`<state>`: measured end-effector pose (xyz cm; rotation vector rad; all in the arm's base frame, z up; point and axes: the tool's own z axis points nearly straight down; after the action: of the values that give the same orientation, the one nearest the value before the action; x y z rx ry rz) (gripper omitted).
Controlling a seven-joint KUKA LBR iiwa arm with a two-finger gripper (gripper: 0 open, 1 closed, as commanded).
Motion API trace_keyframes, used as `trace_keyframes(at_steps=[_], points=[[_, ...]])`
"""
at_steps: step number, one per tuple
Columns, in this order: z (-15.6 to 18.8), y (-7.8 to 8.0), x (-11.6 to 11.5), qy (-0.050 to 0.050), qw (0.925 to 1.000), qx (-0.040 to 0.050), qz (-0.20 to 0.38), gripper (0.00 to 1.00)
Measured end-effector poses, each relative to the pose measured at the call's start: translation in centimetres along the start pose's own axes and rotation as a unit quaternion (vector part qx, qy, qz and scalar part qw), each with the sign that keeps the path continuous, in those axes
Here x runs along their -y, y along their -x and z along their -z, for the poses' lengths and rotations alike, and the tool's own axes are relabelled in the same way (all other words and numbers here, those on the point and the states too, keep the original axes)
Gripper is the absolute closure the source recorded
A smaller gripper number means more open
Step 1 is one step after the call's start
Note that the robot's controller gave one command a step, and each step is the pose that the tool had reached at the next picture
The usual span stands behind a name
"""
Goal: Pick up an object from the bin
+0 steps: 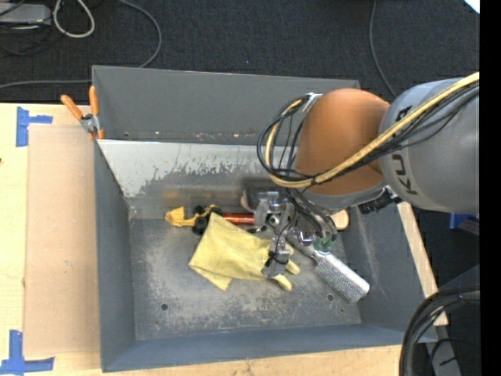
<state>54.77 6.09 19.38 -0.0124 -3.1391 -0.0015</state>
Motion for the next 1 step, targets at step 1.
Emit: trace_keyframes(at_steps=[1], points=[[0.0,0.0,0.0,0.0,1.0,0.0,0.0,0.0]])
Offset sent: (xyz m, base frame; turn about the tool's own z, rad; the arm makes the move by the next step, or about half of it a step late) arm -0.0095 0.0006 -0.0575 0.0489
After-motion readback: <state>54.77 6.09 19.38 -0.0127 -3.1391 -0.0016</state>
